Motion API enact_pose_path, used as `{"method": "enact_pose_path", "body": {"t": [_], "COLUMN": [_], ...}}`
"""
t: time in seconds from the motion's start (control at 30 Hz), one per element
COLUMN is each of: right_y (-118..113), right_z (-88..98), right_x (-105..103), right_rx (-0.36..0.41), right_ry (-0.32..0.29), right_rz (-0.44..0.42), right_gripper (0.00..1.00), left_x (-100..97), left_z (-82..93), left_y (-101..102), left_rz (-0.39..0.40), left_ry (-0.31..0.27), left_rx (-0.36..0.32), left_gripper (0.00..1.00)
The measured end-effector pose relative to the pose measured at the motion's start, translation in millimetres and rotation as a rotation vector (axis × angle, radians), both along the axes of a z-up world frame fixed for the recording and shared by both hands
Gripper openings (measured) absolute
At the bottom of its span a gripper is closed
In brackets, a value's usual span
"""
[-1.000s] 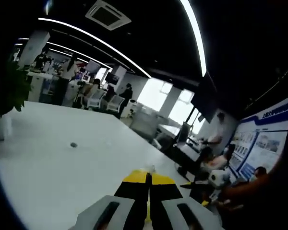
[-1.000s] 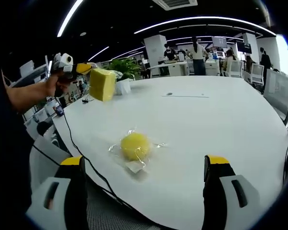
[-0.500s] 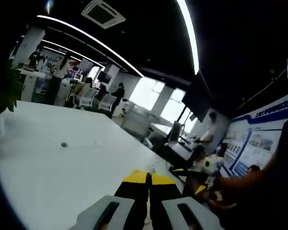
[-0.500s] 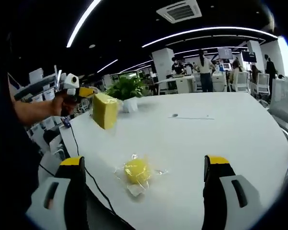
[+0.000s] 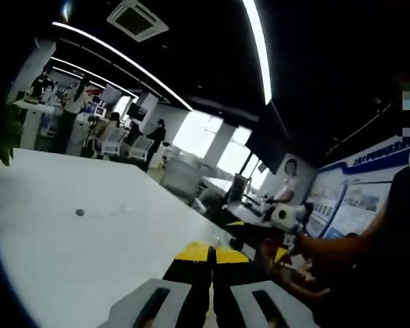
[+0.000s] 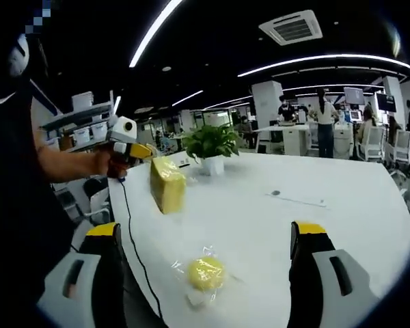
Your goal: Compare the silicone blocks by pressing each to a similar depth, holding the contact briefly, and releasing to observe deformation and rebound differences across the visible hardness samples.
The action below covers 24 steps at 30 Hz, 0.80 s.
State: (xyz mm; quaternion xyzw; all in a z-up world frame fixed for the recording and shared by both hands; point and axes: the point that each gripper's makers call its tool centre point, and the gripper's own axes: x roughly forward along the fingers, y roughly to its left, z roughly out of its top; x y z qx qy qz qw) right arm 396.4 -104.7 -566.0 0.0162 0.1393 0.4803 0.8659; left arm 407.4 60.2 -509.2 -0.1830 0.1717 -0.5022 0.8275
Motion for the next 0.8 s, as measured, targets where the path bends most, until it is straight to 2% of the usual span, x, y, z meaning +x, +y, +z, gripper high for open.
{"method": "enact_pose_path", "body": {"t": [0.13,0.43,0.63,0.8], "right_y": [13,44,55,62], "right_z": [5.2,1.2,8.9,18.3], "right_x": [-2,2,1,0], "right_rx": [0.005,0.015,0.018,0.021], "right_ry": [-0.005,-0.003,-0.020,-0.042], "right_rz": [0.054,0.119,0.161,0.191], "right_gripper": [0.96,0.96,0.96,0.96], "left_x": [-0.7,-7.2,-8.7,-9.6], "left_z": [3.4,12.0,23.8,34.1], "left_y": [-2,-8,-8,-9], "left_rz": [-0.001,-0.023,-0.032,-0.030], "left_ry": [-0.001,-0.011,-0.026,-0.031], "left_rx": [-0.019,-0.034,-0.041,-0.081], "left_gripper": [0.00,0.00,0.00,0.00]}}
